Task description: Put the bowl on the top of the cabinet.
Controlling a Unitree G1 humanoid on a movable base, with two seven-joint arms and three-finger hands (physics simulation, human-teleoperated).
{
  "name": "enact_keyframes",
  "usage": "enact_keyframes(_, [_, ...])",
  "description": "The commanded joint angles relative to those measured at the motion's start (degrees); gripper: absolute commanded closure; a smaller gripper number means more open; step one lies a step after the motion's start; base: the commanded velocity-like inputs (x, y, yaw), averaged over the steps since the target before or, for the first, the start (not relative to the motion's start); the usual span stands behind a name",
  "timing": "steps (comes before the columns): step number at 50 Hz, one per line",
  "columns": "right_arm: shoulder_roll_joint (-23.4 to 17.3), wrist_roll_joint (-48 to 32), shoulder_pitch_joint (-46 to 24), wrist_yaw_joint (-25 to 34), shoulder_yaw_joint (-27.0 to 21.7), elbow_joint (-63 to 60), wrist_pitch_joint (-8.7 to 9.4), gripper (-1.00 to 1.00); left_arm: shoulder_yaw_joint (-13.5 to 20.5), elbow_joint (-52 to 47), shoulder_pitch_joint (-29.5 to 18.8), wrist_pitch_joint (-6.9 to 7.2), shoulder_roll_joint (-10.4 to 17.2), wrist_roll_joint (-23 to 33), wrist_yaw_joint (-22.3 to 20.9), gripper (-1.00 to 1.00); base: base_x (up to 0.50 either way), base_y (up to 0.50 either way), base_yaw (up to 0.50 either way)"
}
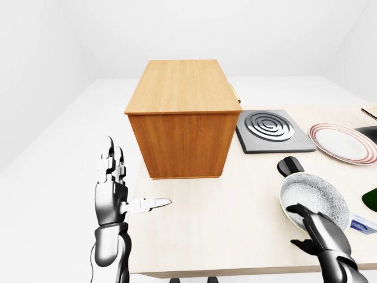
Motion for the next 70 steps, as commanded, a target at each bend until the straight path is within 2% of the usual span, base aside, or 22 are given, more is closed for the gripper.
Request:
enact_keyframes(1, [-0.1, -2.3, 1.1, 1.4, 0.5, 3.1, 0.0, 1.0, -0.1, 0.1, 0.1, 0.0, 0.0, 0.1, -0.1, -1.0, 0.0, 0.0, 0.0])
enact_keyframes(12, [-0.2, -1.6, 0.6, 1.9, -0.9, 1.2, 0.0, 1.0, -0.1, 0.4, 0.0, 0.0, 0.1, 0.1, -0.1, -1.0, 0.0, 0.0, 0.0])
enact_keyframes(17, [0.8, 1.1, 0.4, 5.3, -3.4, -5.2, 0.0, 1.0, 0.0, 0.4, -0.3, 0.0, 0.0, 0.1, 0.1, -1.0, 0.0, 0.0, 0.0])
enact_keyframes(23, [3.0, 13.4, -2.3, 24.0, -13.3, -30.2, 0.0, 1.0, 0.4, 0.3, -0.8, 0.0, 0.1, -0.1, 0.2, -1.0, 0.0, 0.0, 0.0])
enact_keyframes(24, [2.2, 15.9, -4.5, 28.2, -14.9, -34.3, 0.0, 1.0, 0.4, 0.4, -0.8, 0.0, 0.1, -0.1, 0.2, -1.0, 0.0, 0.0, 0.0])
enact_keyframes(26, [-1.2, 18.2, -10.1, 28.9, -16.7, -40.2, 0.0, 1.0, 0.1, 0.5, -0.5, 0.0, 0.1, 0.0, 0.0, -1.0, 0.0, 0.0, 0.0])
enact_keyframes(27, [-2.5, 18.4, -11.9, 28.9, -16.8, -41.2, 0.0, 1.0, 0.0, 0.6, -0.4, 0.0, 0.1, 0.0, -0.1, -1.0, 0.0, 0.0, 0.0])
enact_keyframes(29, [-8.8, 15.6, -19.1, 28.9, -14.4, -40.0, 0.0, 1.0, -0.2, 0.8, -0.3, 0.0, 0.0, 0.1, -0.2, -1.0, 0.0, 0.0, 0.0])
enact_keyframes(33, [-19.1, 10.7, -29.6, 28.9, -8.5, -32.3, 7.0, 1.0, -0.4, 0.8, -0.2, 0.0, 0.1, 0.1, -0.3, -1.0, 0.0, 0.0, 0.0])
enact_keyframes(35, [-24.7, 9.1, -36.0, 28.9, -4.7, -24.3, 9.08, 1.0, -0.4, 0.9, -0.1, 0.0, 0.2, 0.1, -0.4, -1.0, 0.0, 0.0, 0.0])
enact_keyframes(36, [-28.9, 7.2, -44.0, 28.9, 0.0, -13.9, 9.65, 1.0, -0.4, 1.1, -0.3, 0.0, 0.2, 0.1, -0.4, -1.0, 0.0, 0.0, 0.0])
enact_keyframes(38, [-34.1, 4.7, -61.1, 18.1, 9.9, 14.3, 5.34, 1.0, -0.4, 0.9, -0.4, 0.0, 0.2, 0.0, -0.4, -1.0, 0.0, 0.0, 0.0])
enact_keyframes(40, [-35.6, 2.9, -77.6, 8.6, 16.5, 38.5, 0.45, 1.0, -0.3, 1.2, -0.6, 0.0, 0.2, 0.0, -0.4, -1.0, 0.0, 0.0, 0.0])
enact_keyframes(42, [-34.8, -1.7, -97.7, -3.2, 22.8, 67.7, 0.0, 1.0, -0.2, 1.2, -1.0, 0.0, 0.2, -0.1, -0.3, -1.0, 0.0, 0.0, 0.0])
enact_keyframes(44, [-32.7, -3.0, -105.7, -6.6, 24.1, 78.0, 0.0, 1.0, -0.1, 1.4, -1.3, 0.0, 0.3, -0.3, -0.3, -1.0, 0.0, 0.0, 0.0])
enact_keyframes(46, [-31.4, -4.9, -109.2, -8.2, 25.4, 81.4, 0.0, 1.0, 0.1, 1.3, -1.5, 0.0, 0.3, -0.4, -0.2, -1.0, 0.0, 0.0, 0.0])
enact_keyframes(50, [-30.2, -8.2, -111.5, -8.9, 26.8, 83.2, 0.0, 1.0, -0.2, 1.5, -1.3, 0.0, 0.3, -0.4, -0.6, -1.0, 0.0, 0.0, 0.0])
enact_keyframes(51, [-29.5, -9.0, -113.6, -8.5, 26.9, 83.4, 0.84, 1.0, -0.3, 1.3, -1.0, 0.0, 0.4, -0.5, -0.7, -1.0, 0.0, 0.0, 0.0])
enact_keyframes(53, [-26.9, -9.7, -116.2, -8.6, 26.8, 83.6, 1.98, 1.0, -0.6, 1.8, -0.8, 0.0, 0.4, -0.5, -1.1, -1.0, 0.0, 0.0, 0.0])
enact_keyframes(58, [-19.5, -10.3, -120.5, -8.4, 27.0, 83.6, 2.72, 1.0, -0.7, 1.7, -0.5, 0.0, 0.5, -0.8, -1.5, -1.0, 0.0, 0.0, 0.0])
enact_keyframes(66, [-11.4, -9.4, -122.7, -8.5, 27.4, 83.1, 3.97, 1.0, -0.3, 1.9, -1.0, 0.0, 0.5, -1.2, -1.5, -1.0, 0.0, 0.0, 0.0])
enact_keyframes(70, [-8.5, -8.7, -123.0, -8.7, 27.8, 82.8, 3.74, 1.0, -0.4, 1.6, -0.6, 0.0, 0.5, -1.3, -1.8, -1.0, 0.0, 0.0, 0.0])
